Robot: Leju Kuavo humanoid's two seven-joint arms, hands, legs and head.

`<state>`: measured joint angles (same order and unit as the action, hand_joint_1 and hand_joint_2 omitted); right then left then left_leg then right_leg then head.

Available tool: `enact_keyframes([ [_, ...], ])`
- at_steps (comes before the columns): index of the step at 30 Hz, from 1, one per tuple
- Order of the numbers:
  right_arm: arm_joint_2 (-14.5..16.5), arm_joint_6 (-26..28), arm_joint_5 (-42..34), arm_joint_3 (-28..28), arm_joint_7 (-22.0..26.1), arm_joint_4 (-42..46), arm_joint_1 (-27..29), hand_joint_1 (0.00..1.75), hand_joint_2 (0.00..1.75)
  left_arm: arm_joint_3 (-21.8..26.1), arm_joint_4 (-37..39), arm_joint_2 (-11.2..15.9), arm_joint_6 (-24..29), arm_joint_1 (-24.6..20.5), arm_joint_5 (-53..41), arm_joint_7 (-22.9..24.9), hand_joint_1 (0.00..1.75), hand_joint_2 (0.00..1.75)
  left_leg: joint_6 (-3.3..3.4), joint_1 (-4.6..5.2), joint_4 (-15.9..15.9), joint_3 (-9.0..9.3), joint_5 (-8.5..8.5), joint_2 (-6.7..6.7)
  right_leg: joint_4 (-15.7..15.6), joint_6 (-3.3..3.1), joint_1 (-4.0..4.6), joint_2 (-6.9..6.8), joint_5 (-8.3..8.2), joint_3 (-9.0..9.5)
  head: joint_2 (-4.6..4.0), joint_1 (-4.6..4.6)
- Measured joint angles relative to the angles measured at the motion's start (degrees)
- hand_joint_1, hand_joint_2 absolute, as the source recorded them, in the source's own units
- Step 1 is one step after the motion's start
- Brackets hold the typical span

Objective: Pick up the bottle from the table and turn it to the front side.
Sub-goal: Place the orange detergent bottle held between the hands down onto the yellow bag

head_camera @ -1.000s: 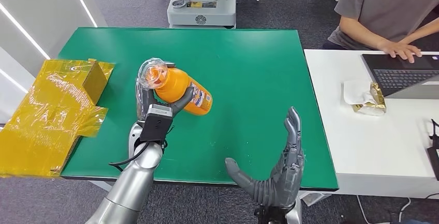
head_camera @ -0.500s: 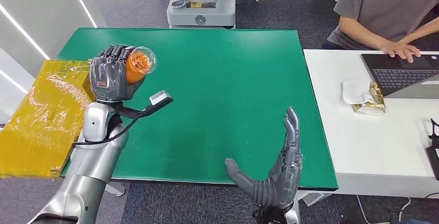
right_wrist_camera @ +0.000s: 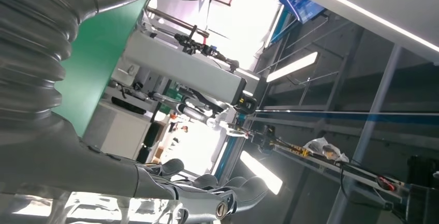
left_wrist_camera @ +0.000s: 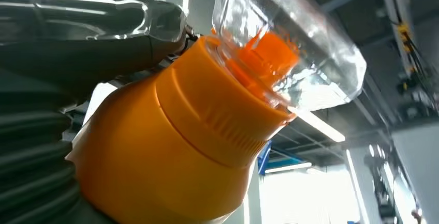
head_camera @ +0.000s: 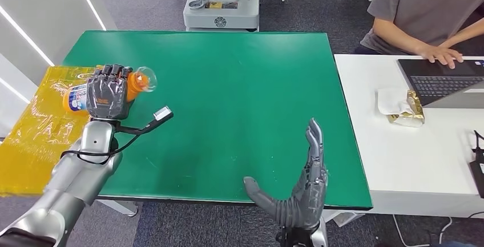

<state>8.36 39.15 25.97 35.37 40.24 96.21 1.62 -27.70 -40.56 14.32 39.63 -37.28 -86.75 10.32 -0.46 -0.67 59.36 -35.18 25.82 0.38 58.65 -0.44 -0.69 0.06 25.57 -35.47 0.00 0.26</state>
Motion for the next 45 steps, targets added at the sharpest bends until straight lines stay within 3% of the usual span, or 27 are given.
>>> enact_keyframes([
  [7, -0.31, 0.00, -0.73, 0.64, 0.00, -0.38, -0.28, 0.00, 1.75, -5.69, 5.46, 2.45, 0.00, -0.87, 0.00, -0.69, 1.75, 1.75, -0.03, -0.01, -0.01, 0.00, 0.02, -0.03, 0.00, 0.00, 0.00, -0.02, 0.01, 0.00, 0.00, 0.01],
  [12, -0.51, 0.00, -0.84, 1.17, 0.00, -0.65, -0.60, 0.00, 1.75, -7.47, 13.87, 2.08, -1.73, -1.72, 0.00, -6.09, 1.75, 1.75, -0.03, -0.01, -0.02, 0.01, 0.02, 0.02, 0.00, -0.01, 0.00, 0.02, 0.01, -0.01, 0.00, 0.00],
  [17, -0.58, 0.00, -0.36, 1.26, 0.00, -0.68, -0.59, 0.00, 1.75, -8.93, 19.60, 1.63, -6.21, -0.73, 0.08, -7.50, 1.75, 1.75, -0.04, -0.01, -0.01, 0.00, 0.03, 0.00, 0.00, -0.01, 0.00, 0.01, 0.01, -0.01, 0.00, 0.01],
  [24, -0.71, 0.00, 0.45, 1.26, 0.00, -0.67, -0.36, 0.00, 1.75, -9.06, 22.56, 1.51, -7.12, 0.08, 0.77, -8.79, 1.75, 1.75, -0.05, 0.00, -0.02, 0.00, 0.05, 0.00, 0.00, -0.01, 0.00, 0.00, 0.02, -0.01, 0.00, 0.01],
  [33, -0.82, 0.00, 0.72, 1.33, 0.00, -0.70, -0.19, 0.00, 1.75, -8.94, 23.46, 1.85, -6.91, 0.65, 0.54, -8.56, 1.75, 1.75, -0.05, -0.01, -0.03, 0.03, 0.05, -0.01, 0.02, -0.02, 0.00, 0.00, 0.02, 0.01, 0.00, 0.01],
  [40, -0.82, 0.00, 1.55, 1.30, 0.00, -0.71, -0.06, 0.00, 1.75, -8.91, 23.65, 1.77, -5.96, 0.58, 0.02, -3.94, 1.75, 1.75, -0.05, 0.00, -0.03, 0.05, 0.05, 0.00, 0.01, -0.02, 0.00, 0.01, 0.02, 0.00, 0.00, 0.01],
  [41, -0.82, 0.00, 1.55, 1.29, 0.00, -0.72, -0.05, 0.00, 1.75, -8.92, 23.65, 1.77, -5.85, 0.56, 0.02, -3.19, 1.64, 1.75, -0.05, 0.00, -0.02, 0.05, 0.05, 0.00, 0.01, -0.02, 0.00, 0.01, 0.02, 0.00, 0.00, 0.01],
  [44, -0.84, 0.01, 1.56, 1.28, 0.00, -0.72, -0.02, 0.00, 1.75, -8.93, 23.67, 1.76, -5.37, 0.47, 0.02, -1.01, 0.36, 1.75, -0.05, 0.00, -0.02, 0.05, 0.05, 0.00, 0.01, -0.02, 0.00, 0.01, 0.02, 0.00, 0.00, 0.01],
  [45, -0.84, 0.01, 1.57, 1.28, 0.00, -0.73, -0.01, 0.00, 1.75, -8.93, 23.68, 1.76, -5.18, 0.41, 0.02, -0.11, 0.02, 1.75, -0.05, 0.00, -0.02, 0.05, 0.05, 0.00, 0.01, -0.02, 0.00, 0.01, 0.02, 0.00, 0.00, 0.01],
])
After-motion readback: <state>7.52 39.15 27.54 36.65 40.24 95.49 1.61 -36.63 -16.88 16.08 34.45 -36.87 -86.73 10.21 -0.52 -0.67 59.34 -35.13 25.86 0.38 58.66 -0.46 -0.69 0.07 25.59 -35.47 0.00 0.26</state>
